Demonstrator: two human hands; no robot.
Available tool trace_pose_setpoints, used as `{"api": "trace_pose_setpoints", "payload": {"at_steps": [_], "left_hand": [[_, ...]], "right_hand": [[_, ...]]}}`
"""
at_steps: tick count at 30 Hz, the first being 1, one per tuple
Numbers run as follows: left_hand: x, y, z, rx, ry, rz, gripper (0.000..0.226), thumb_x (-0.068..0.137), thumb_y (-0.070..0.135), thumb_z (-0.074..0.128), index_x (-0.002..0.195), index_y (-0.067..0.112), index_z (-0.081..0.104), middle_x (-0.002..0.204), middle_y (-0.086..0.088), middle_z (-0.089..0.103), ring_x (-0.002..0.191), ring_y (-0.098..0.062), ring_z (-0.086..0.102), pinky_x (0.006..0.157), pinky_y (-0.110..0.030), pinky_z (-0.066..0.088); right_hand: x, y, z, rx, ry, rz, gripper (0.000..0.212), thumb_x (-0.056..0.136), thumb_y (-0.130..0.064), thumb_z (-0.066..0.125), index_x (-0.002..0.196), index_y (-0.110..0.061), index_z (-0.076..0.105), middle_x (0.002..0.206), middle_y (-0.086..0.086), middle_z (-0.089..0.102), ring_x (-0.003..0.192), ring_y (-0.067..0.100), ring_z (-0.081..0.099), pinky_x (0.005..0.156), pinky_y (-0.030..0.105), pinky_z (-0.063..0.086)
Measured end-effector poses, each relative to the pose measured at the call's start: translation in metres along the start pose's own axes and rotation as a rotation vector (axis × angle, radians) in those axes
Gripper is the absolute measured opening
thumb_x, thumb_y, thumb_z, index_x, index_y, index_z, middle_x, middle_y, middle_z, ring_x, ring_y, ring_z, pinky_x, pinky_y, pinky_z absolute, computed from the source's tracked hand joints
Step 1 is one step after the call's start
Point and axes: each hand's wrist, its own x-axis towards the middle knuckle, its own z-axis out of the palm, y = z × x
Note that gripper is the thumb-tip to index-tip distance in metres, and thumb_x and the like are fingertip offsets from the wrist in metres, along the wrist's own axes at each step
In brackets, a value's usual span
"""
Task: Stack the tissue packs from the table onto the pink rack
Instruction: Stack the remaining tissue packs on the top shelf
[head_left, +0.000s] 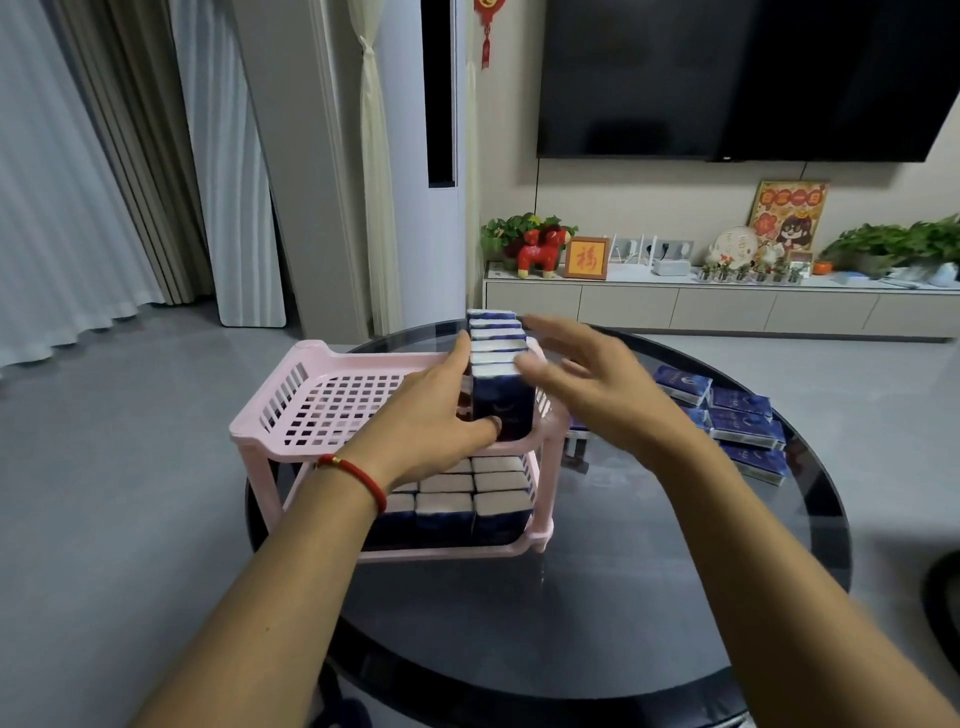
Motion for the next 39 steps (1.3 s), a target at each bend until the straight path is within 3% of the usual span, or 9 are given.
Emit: {"api": "trace_pose_setpoints", "payload": {"at_steps": [5, 10, 14, 18, 26, 29, 33, 37, 39], "left_hand": [[0.001, -0.004, -0.002, -0.065, -0.016, 0.015, 0.098, 0.088, 0.027, 0.074, 0.163, 0.035, 0.01, 0.153, 0.006, 0.051, 0.132, -0.017, 0.056, 0.11, -0.043, 0.049], [-0.004, -0.002, -0.004, -0.075, -0.009, 0.044, 0.101, 0.088, 0.027, 0.075, 0.163, 0.034, 0.007, 0.155, 0.01, 0.048, 0.133, -0.014, 0.055, 0.11, -0.042, 0.05], [-0.015, 0.003, -0.006, -0.073, 0.095, 0.091, 0.1, 0.09, 0.03, 0.074, 0.164, 0.032, 0.006, 0.16, 0.009, 0.039, 0.14, -0.012, 0.046, 0.115, -0.041, 0.044], [-0.032, 0.005, 0.003, -0.042, 0.446, 0.222, 0.069, 0.092, 0.013, 0.068, 0.154, 0.023, 0.041, 0.145, 0.001, 0.054, 0.13, -0.017, 0.054, 0.112, -0.04, 0.046], [-0.036, -0.007, 0.019, 0.022, 0.7, 0.26, 0.039, 0.087, 0.001, 0.066, 0.123, 0.015, 0.066, 0.117, -0.002, 0.065, 0.107, -0.016, 0.059, 0.096, -0.035, 0.051], [-0.037, -0.003, 0.02, 0.02, 0.75, 0.275, 0.032, 0.087, 0.002, 0.065, 0.117, 0.013, 0.068, 0.113, -0.002, 0.066, 0.105, -0.019, 0.059, 0.093, -0.034, 0.051], [-0.04, 0.015, 0.015, -0.014, 0.782, 0.374, 0.023, 0.091, 0.014, 0.067, 0.114, 0.012, 0.072, 0.117, -0.003, 0.065, 0.11, -0.017, 0.059, 0.096, -0.023, 0.048], [-0.044, 0.034, 0.011, -0.214, 0.49, 0.382, 0.044, 0.095, 0.026, 0.069, 0.138, 0.022, 0.061, 0.128, 0.005, 0.064, 0.113, -0.009, 0.061, 0.095, -0.014, 0.051], [-0.046, 0.031, 0.008, -0.215, 0.441, 0.369, 0.054, 0.093, 0.017, 0.073, 0.144, 0.028, 0.058, 0.127, 0.01, 0.066, 0.112, -0.008, 0.062, 0.099, -0.022, 0.053]], "right_hand": [[-0.013, 0.054, -0.025, -0.024, 0.356, 0.21, 0.038, 0.103, -0.043, 0.054, 0.13, -0.02, 0.068, 0.121, -0.005, 0.072, 0.109, 0.01, 0.066, 0.102, 0.044, 0.053], [-0.042, 0.141, -0.043, -0.339, 0.617, 0.539, 0.035, 0.097, -0.01, 0.056, 0.13, -0.008, 0.066, 0.128, 0.015, 0.068, 0.111, 0.031, 0.064, 0.1, 0.046, 0.052], [-0.052, 0.18, -0.045, -0.552, 0.412, 0.555, 0.058, 0.092, -0.012, 0.068, 0.147, -0.014, 0.049, 0.15, 0.014, 0.049, 0.136, 0.035, 0.045, 0.112, 0.055, 0.041], [-0.054, 0.191, -0.038, -0.793, 0.145, 0.54, 0.069, 0.1, -0.037, 0.061, 0.159, -0.027, 0.027, 0.166, 0.003, 0.026, 0.147, 0.034, 0.029, 0.111, 0.056, 0.04], [-0.058, 0.167, -0.038, -0.705, 0.154, 0.599, 0.056, 0.084, -0.048, 0.076, 0.129, -0.018, 0.059, 0.125, 0.007, 0.055, 0.11, 0.027, 0.056, 0.098, 0.048, 0.049], [-0.064, 0.128, -0.049, -0.541, 0.252, 0.414, 0.041, 0.079, -0.039, 0.083, 0.109, -0.012, 0.072, 0.104, 0.005, 0.067, 0.094, 0.024, 0.061, 0.088, 0.048, 0.056], [-0.063, 0.043, -0.061, -0.363, 0.303, 0.037, 0.062, 0.078, -0.01, 0.085, 0.134, -0.02, 0.061, 0.132, 0.002, 0.047, 0.121, 0.018, 0.05, 0.1, 0.033, 0.052], [-0.057, -0.02, -0.038, -0.465, 0.143, -0.313, 0.068, 0.076, -0.001, 0.084, 0.133, -0.031, 0.061, 0.149, 0.0, 0.041, 0.132, 0.006, 0.04, 0.1, 0.015, 0.046], [-0.053, -0.035, -0.022, -0.499, 0.079, -0.391, 0.068, 0.078, 0.003, 0.079, 0.134, -0.032, 0.062, 0.151, -0.001, 0.041, 0.134, 0.012, 0.044, 0.105, 0.023, 0.047]]}}
